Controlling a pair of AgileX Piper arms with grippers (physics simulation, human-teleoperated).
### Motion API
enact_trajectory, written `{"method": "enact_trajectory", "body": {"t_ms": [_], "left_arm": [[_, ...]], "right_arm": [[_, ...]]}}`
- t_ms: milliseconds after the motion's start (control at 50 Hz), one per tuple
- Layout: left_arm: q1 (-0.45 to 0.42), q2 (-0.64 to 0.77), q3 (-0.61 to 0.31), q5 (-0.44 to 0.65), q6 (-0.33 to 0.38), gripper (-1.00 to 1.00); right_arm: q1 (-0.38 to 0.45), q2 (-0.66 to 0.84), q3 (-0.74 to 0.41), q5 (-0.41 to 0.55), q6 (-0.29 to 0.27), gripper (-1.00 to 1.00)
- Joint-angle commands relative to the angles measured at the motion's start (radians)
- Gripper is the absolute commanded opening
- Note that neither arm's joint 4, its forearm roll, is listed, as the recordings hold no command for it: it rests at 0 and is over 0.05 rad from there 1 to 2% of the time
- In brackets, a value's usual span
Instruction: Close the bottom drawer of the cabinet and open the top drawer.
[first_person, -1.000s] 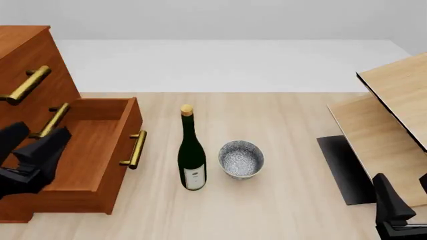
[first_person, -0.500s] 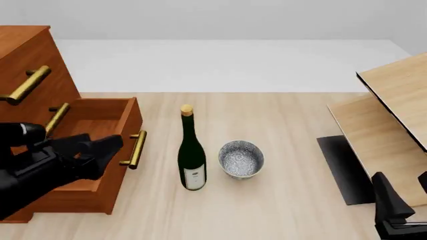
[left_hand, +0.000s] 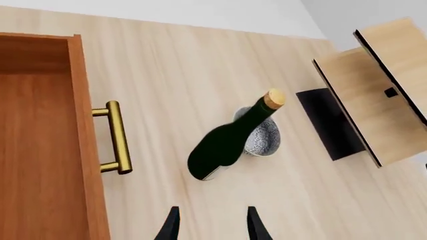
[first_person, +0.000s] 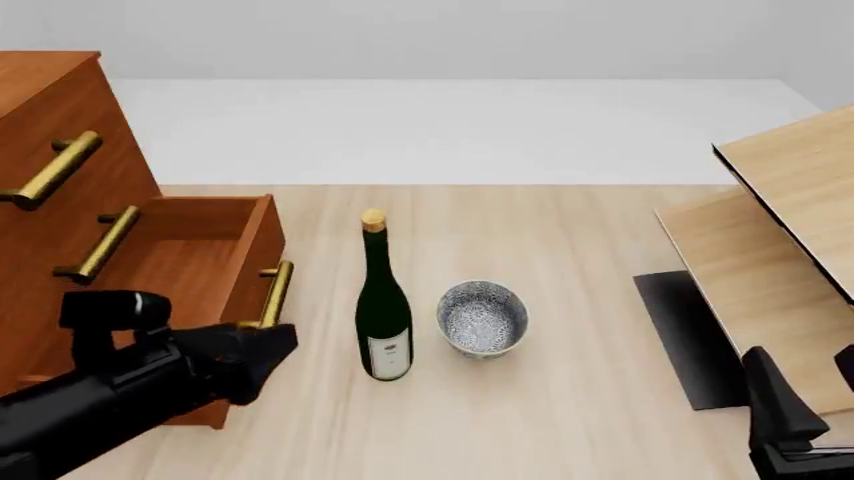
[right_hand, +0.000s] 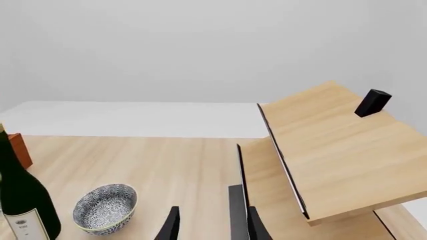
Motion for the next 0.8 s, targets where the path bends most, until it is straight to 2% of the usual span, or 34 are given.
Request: {"method": "enact_trajectory", "body": {"t_ms": [20, 200, 380, 800], "left_arm": [[-0.026, 0.045, 0.056, -0.056, -0.046, 1.00], [-0.003, 0.069, 0.099, -0.099, -0.048, 1.00], [0.021, 0.150, 0.163, -0.201, -0.047, 1.00], [0.061, 0.205, 0.232, -0.281, -0.082, 1.00]], "right_arm": [[0.003, -0.006, 0.002, 0.003, 0.000, 1.00], [0.007, -0.007, 0.004, 0.003, -0.001, 1.00], [0.008, -0.007, 0.004, 0.004, -0.001, 1.00], [0.011, -0.005, 0.003, 0.003, -0.002, 1.00]]}}
